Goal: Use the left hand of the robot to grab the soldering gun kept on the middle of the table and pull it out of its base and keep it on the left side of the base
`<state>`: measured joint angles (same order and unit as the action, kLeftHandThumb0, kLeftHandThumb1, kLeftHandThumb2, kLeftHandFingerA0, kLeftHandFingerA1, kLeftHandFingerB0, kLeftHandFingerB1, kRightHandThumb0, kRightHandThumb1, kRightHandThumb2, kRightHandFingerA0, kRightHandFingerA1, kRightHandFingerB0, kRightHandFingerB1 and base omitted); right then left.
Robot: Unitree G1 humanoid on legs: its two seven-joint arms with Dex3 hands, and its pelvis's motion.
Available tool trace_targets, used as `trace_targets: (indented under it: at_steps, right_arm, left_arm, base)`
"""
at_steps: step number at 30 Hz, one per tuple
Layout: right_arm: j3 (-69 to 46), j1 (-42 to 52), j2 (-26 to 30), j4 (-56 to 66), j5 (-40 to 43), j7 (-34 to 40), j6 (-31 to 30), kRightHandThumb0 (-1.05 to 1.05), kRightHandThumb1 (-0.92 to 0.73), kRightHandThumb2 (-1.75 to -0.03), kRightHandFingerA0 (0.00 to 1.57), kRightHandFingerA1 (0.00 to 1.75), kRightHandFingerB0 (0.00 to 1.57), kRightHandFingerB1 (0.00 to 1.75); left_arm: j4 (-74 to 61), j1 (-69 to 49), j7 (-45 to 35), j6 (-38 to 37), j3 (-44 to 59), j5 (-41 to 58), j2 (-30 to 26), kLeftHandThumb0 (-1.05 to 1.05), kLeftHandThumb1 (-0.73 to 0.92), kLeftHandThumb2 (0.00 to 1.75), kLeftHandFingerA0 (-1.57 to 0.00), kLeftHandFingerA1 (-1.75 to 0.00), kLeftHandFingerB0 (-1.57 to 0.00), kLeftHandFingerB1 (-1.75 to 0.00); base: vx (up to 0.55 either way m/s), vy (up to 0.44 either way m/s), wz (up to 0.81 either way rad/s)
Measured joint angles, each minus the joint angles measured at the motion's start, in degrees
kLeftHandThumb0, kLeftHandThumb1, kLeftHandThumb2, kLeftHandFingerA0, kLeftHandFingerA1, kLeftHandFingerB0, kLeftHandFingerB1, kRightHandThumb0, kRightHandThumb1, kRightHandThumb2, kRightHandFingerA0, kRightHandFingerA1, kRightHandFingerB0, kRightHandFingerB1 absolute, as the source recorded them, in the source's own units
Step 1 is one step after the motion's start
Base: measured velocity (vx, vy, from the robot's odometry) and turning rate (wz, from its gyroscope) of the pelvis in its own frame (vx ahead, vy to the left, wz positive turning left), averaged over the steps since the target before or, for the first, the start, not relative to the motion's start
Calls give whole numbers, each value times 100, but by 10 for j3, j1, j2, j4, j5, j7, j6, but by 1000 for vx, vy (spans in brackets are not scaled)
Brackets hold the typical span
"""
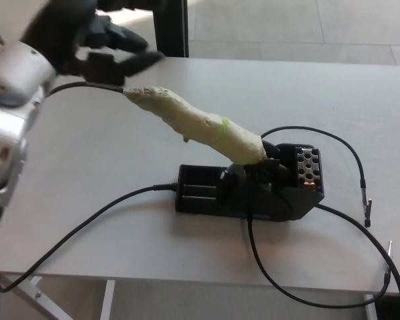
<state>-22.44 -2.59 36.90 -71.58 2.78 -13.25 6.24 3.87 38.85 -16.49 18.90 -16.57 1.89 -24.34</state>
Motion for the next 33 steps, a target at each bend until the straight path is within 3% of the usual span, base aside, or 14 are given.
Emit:
trace_targets:
  at_steps: [4, 5, 6, 7, 8, 9, 10, 16, 18, 20, 28, 31, 32, 33]
  right_arm:
    - [3, -1, 14, 0, 0, -6, 1, -105, -31, -115, 75, 128, 30, 115]
    - [5, -2, 17, 0, 0, -6, 2, -105, -39, -100, 69, 142, 11, 154]
    - [6, -2, 19, 0, 0, -7, 2, -105, -31, -117, 76, 128, 31, 115]
    - [7, -3, 20, 0, 0, -8, 2, -105, -32, -117, 76, 128, 32, 114]
    - [7, -3, 20, 0, 0, -8, 2, -105, -32, -117, 76, 128, 32, 114]
    - [8, -3, 20, 0, 0, -9, 2, -105, -43, -95, 71, 140, 23, 141]
    - [10, -3, 20, 0, 0, -10, 2, -105, -41, -95, 75, 139, 26, 142]
    - [14, -5, 24, 0, 0, -16, 4, -105, -41, -94, 69, 133, 25, 137]
    - [17, -5, 25, 0, 0, -18, 4, -105, -42, -93, 72, 134, 27, 142]
    - [19, -6, 26, 0, -1, -19, 4, -105, -41, -93, 72, 134, 27, 143]
    - [19, -11, 26, 0, -1, -20, 4, -105, -42, -94, 67, 137, 23, 144]
    - [19, -14, 26, 0, -1, -21, 4, -105, -45, -90, 68, 136, 20, 140]
    - [20, -15, 26, 0, -1, -22, 4, -105, -44, -92, 68, 137, 20, 141]
    - [20, -15, 26, 0, -1, -22, 4, -105, -44, -92, 68, 137, 20, 141]
  left_arm:
    - [-15, -11, -13, -16, -56, -29, 6, -55, 61, 58, -61, -62, -50, -47]
    - [-16, -11, -15, -21, -62, -36, 6, -54, 61, 59, -60, -60, -52, -48]
    - [-16, -11, -18, -24, -66, -42, 6, -54, 61, 58, -62, -64, -54, -47]
    - [-18, -11, -20, -26, -73, -50, 4, -54, 62, 59, -60, -62, -54, -47]
    - [-20, -11, -23, -27, -78, -57, 2, -54, 62, 59, -60, -62, -54, -47]
    - [-22, -10, -25, -28, -84, -65, -1, -52, 60, 58, -61, -65, -55, -47]
    - [-22, -8, -27, -31, -91, -73, -4, -51, 59, 58, -61, -63, -55, -47]
    - [-26, -2, -38, -44, -113, -114, -10, -51, 58, 56, -56, -60, -55, -47]
    - [-26, 1, -41, -52, -121, -127, -16, -55, 64, 59, -50, -63, -51, -44]
    - [-23, 6, -47, -60, -133, -141, -25, -56, 66, 60, -45, -54, -46, -42]
    - [-13, 35, -66, -104, -182, -191, -66, -57, 65, 59, -45, -53, -45, -44]
    - [-10, 40, -76, -123, -197, -209, -84, -58, 64, 60, -47, -60, -41, -44]
    - [-8, 40, -80, -127, -202, -215, -89, -63, 53, 93, -52, -66, -29, -52]
    - [-7, 40, -88, -132, -209, -221, -96, -63, 53, 93, -52, -66, -29, -52]
  base:
    - [0, 0, 0]
    - [0, 0, 0]
    - [0, 0, 0]
    - [0, 0, 0]
    - [0, 0, 0]
    - [0, 0, 0]
    - [0, 0, 0]
    - [0, 0, 0]
    - [0, 0, 0]
    - [0, 0, 0]
    - [0, 0, 0]
    - [0, 0, 0]
    - [0, 0, 0]
    - [0, 0, 0]
